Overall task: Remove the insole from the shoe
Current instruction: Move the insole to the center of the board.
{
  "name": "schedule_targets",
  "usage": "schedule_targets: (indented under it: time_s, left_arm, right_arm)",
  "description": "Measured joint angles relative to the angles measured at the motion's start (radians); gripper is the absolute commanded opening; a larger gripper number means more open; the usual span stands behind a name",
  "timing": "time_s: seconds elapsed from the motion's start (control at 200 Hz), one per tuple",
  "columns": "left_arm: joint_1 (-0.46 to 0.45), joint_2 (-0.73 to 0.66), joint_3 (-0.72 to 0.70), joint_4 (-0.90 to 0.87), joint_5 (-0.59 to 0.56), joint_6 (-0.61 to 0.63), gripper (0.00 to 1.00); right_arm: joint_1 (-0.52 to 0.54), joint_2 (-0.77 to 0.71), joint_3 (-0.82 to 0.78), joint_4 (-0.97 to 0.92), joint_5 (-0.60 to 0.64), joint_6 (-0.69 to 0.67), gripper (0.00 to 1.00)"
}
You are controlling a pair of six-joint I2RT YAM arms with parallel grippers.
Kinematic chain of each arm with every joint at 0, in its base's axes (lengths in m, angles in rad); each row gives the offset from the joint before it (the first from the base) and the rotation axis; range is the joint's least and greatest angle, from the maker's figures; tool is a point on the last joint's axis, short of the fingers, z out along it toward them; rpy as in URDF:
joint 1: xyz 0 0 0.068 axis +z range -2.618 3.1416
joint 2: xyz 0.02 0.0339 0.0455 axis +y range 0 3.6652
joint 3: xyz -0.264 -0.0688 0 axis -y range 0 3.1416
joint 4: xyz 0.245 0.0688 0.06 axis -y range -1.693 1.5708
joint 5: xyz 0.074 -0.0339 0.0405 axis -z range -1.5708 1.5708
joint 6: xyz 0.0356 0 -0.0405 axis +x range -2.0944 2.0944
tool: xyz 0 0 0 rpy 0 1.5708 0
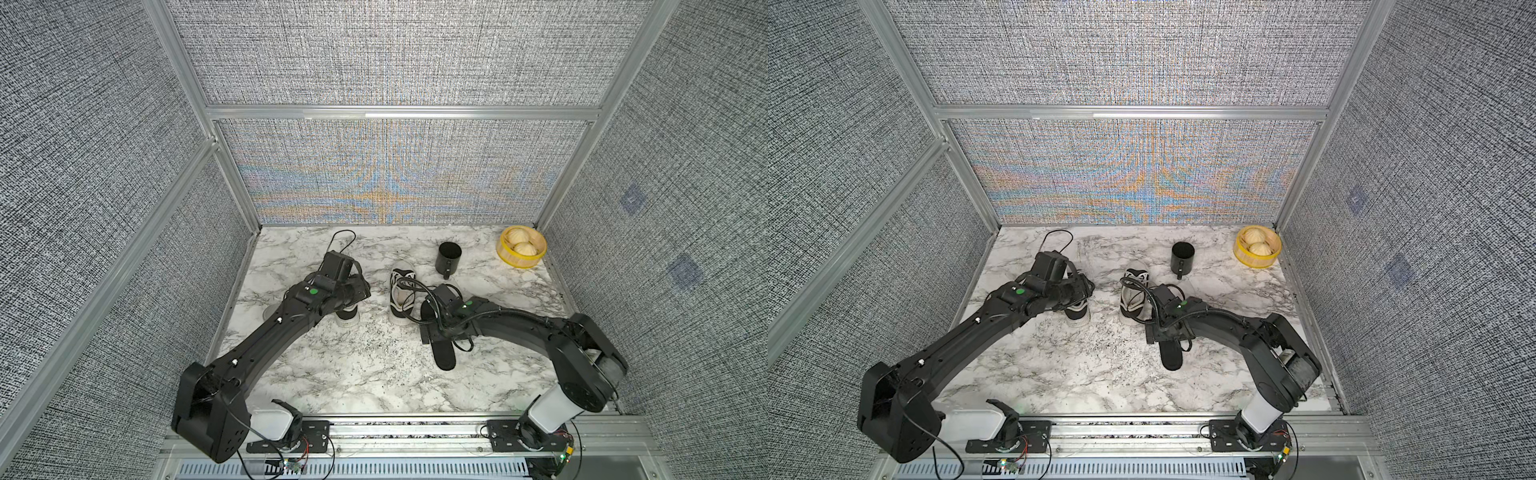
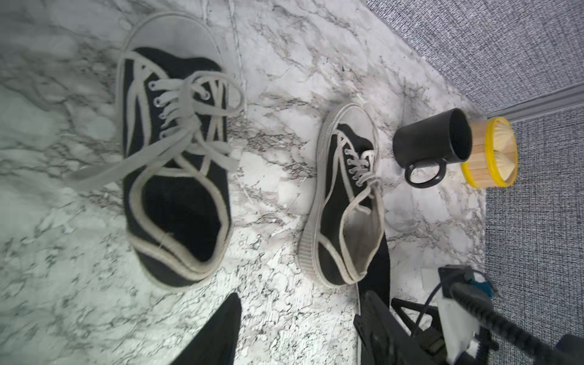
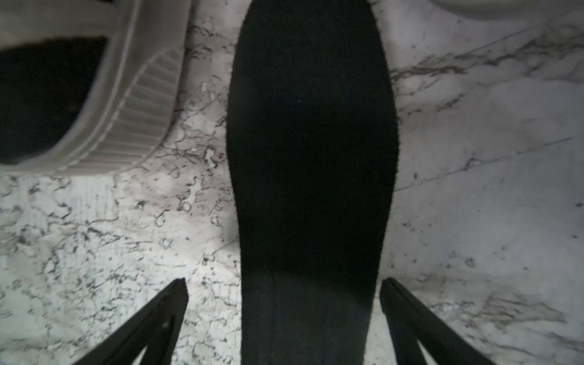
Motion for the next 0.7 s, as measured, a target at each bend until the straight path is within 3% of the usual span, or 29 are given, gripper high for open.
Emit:
schedule_targets:
  time_s: [0.305,0.425,0.59,0.7]
  left_arm:
    - [0.003,-0.076,-0.066,-0.003,-0.084,-0.007,0.64]
    - [0.005,-0.077,-0.063,-0.004,-0.098,-0.007,0.64]
    - [0.008,-0.078,-0.062,-0.004,-0.101,-0.006,0.64]
    - [0.011,-0.078,-0.062,-0.004,-0.101,-0.006,0.64]
  right_arm:
    - [-0.006,0.057,0.003,-0.011,0.045,0.011,0.94]
    - [-0.010,0.065,0.004,-0.005,0.055,0.014,0.81]
    - [-0.016,0.049,-0.021,0.023,0.065,0.025,0.56]
    - [-0.018,0.004,-0.067,0.056,0.062,0.043,0.52]
